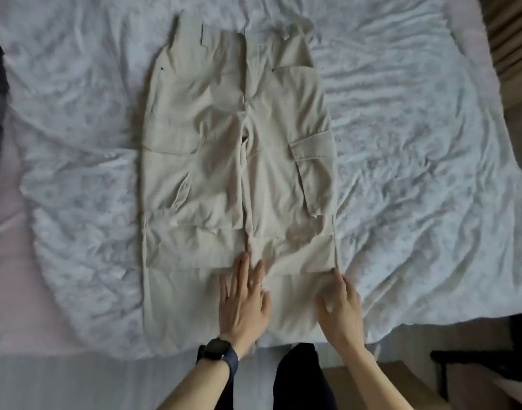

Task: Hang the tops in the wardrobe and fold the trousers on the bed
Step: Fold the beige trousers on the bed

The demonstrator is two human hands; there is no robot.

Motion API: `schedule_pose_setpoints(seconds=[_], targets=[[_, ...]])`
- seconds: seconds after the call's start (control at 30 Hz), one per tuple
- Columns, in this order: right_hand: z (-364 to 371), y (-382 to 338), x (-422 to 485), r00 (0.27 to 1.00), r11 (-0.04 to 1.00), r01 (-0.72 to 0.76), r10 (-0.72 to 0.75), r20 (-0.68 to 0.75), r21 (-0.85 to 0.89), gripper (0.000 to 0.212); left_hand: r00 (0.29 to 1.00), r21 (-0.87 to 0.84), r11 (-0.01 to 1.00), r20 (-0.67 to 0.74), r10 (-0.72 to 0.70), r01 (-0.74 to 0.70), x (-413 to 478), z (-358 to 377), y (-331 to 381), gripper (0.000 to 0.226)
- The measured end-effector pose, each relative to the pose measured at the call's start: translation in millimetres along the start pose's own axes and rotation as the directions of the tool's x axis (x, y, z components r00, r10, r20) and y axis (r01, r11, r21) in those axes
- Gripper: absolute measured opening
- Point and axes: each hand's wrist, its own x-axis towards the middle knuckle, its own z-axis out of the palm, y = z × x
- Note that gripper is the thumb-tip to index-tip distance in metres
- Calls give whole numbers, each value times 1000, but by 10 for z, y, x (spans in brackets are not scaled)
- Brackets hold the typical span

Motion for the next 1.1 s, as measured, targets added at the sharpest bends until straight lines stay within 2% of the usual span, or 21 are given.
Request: schedule_pose_setpoints(seconds=[0.1,0.17,0.27,0.33,0.4,0.47,0.53,0.63,0.7,0.83,0.9,1.1], targets=[[-217,93,46,999,988,-32,27,34,154,62,997,23,997,25,-72,71,-398,192,240,73],[-353,98,229,996,971,-72,58,68,228,49,996,17,996,-16,-91,92,-509,310,412,67],[-494,287,454,978,986,-93,65,198,137,30,987,8,987,-3,-158,158,-732,519,836,50],[-558,381,507,957,994,-70,42,286,87,19,971,-40,970,23,-238,239,-836,628,1152,48],[-610,440,510,934,993,-66,25,357,102,15,931,-114,925,97,-352,362,-845,726,1437,58],[-620,504,486,898,989,-86,25,440,119,17,845,-174,833,225,-485,525,-789,812,1654,71],[-616,533,475,874,985,-110,33,485,132,18,771,-206,750,296,-564,628,-699,881,1811,78],[-604,524,497,863,970,-143,24,505,197,16,708,-186,694,343,-618,696,-519,966,1940,83],[-581,547,536,861,967,-139,10,509,215,17,688,-157,683,341,-640,713,-452,1045,1970,73],[-575,626,567,887,972,-96,-13,462,213,17,737,-151,729,272,-619,667,-617,1050,1927,39],[-538,662,502,908,964,-118,8,418,239,15,755,-176,738,244,-608,651,-857,996,1859,33],[-480,571,262,957,953,-120,36,289,278,20,745,-157,734,250,-618,661,-1426,783,1582,20]])
